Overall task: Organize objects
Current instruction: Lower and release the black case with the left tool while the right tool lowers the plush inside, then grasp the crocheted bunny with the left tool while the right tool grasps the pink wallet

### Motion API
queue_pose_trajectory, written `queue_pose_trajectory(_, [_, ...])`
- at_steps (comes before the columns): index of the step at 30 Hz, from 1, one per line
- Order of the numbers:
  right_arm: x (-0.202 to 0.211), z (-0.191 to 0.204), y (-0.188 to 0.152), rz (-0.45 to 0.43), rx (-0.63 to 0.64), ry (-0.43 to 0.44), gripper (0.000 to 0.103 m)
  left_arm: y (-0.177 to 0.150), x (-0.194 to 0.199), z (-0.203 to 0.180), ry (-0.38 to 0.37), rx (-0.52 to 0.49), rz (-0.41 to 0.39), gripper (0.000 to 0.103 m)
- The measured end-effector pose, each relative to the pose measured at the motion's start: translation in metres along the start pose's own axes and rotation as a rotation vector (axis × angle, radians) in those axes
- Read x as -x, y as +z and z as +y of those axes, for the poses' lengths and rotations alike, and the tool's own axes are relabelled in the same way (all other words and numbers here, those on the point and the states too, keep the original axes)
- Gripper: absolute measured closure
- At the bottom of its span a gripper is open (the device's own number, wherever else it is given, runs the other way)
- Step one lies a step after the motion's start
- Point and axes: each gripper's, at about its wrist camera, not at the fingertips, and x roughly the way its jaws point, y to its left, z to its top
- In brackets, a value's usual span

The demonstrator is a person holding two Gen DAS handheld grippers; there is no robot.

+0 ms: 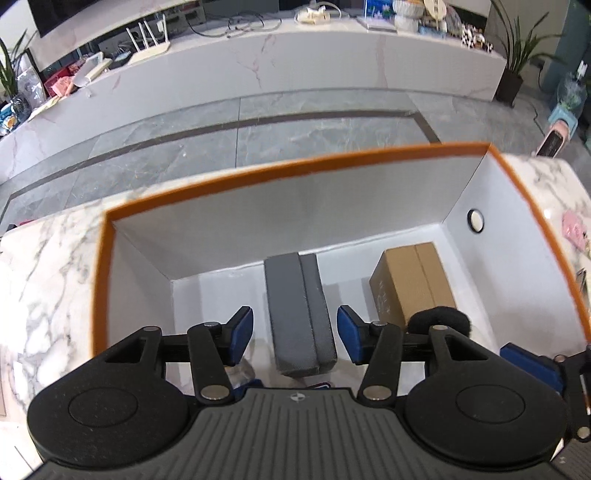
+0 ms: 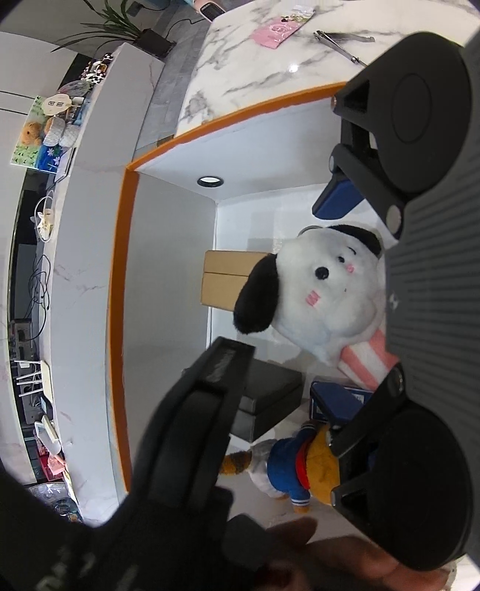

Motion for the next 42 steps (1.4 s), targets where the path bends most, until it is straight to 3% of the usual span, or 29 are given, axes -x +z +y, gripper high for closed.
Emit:
queue_pose_trajectory(16, [0.052, 0.015, -0.009, -0.082, 0.004, 0.006, 0.006, -0.015, 0.054, -0.005, 0.046, -0.018, -0.046, 0.042])
queue_pose_trajectory(24, [0.086, 0.008, -0.015, -0.128, 0.011, -0.007, 0.006, -0.032, 0.099, 0.007, 0.005, 0.018, -0.092, 0.042])
queue_pose_trajectory(30, [0.12, 0.009, -0.034, -0.173, 0.056, 0.015, 0.005, -0.066, 0.135, 0.026, -0.012, 0.074, -0.135, 0.041])
queue_pose_trajectory(35, [0.138, 0.003, -0.059, -0.172, 0.11, 0.087, 0.005, -0.111, 0.155, 0.05, 0.063, 0.126, -0.154, 0.035])
queue_pose_trajectory(42, [0.138, -0.03, -0.095, -0.121, 0.071, 0.134, 0.005, -0.167, 0.129, 0.089, 0.028, 0.164, -0.086, 0.035])
